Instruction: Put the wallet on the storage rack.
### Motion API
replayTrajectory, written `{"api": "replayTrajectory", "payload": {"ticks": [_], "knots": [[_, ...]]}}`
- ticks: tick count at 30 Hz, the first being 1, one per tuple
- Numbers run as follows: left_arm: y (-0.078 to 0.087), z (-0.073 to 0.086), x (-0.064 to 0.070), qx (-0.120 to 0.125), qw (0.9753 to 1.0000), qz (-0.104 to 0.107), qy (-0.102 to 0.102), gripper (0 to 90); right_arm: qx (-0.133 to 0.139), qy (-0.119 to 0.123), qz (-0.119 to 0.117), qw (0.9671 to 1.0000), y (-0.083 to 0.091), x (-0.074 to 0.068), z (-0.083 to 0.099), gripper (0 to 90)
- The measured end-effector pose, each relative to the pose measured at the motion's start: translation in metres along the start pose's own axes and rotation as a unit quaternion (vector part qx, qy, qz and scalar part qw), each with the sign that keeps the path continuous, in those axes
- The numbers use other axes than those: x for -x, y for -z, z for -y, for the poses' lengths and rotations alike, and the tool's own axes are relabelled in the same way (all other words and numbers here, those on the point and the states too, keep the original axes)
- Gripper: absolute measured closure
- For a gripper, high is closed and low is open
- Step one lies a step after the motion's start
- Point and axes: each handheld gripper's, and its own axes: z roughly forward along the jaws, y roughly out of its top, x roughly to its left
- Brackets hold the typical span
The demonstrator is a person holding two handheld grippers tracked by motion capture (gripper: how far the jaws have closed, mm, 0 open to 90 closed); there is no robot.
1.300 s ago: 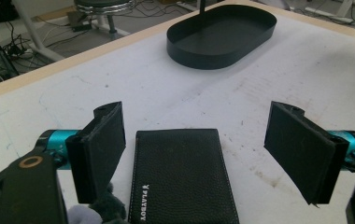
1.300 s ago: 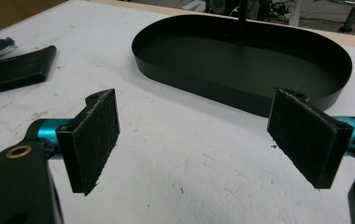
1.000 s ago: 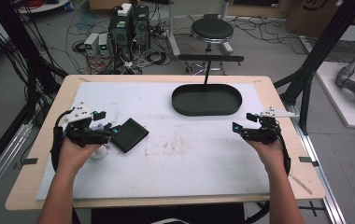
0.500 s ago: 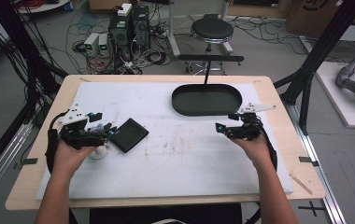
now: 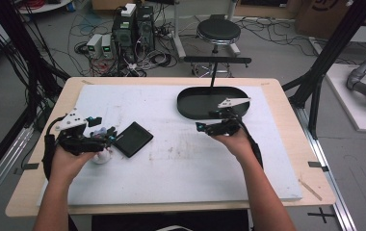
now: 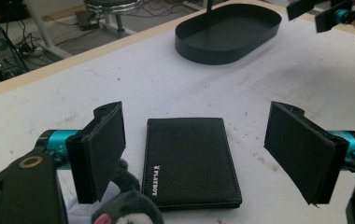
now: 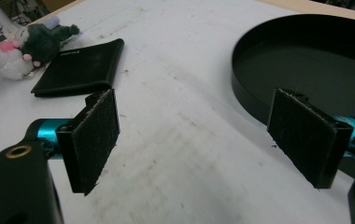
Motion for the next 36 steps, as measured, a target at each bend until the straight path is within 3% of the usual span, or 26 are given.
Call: {"api": "replayTrajectory", "payload": {"ticks": [5,14,17,26,29,36], "knots": [[0.009,0.000,-0.004,0.008,0.9999,-0.006,0.004,20.3,-0.010,0.010,-0.023,0.9996,-0.032,-0.013,-0.017,17.2],[0.016,-0.001,-0.009,0.013,0.9998,-0.011,0.006,20.4,-0.037,0.017,-0.042,0.9983,-0.077,-0.030,-0.037,17.1],[0.017,-0.001,-0.010,0.015,0.9998,-0.013,0.009,20.3,-0.058,0.025,-0.052,0.9967,-0.101,-0.040,-0.043,17.1],[0.018,-0.002,-0.010,0.015,0.9998,-0.014,0.008,20.3,-0.081,0.022,-0.074,0.9938,-0.146,-0.059,-0.046,17.1],[0.016,-0.002,-0.010,0.014,0.9998,-0.012,0.006,20.3,-0.100,0.028,-0.084,0.9910,-0.166,-0.070,-0.045,17.1],[0.016,-0.003,-0.009,0.015,0.9998,-0.009,0.004,20.3,-0.119,0.027,-0.091,0.9884,-0.188,-0.082,-0.042,17.1]]}}
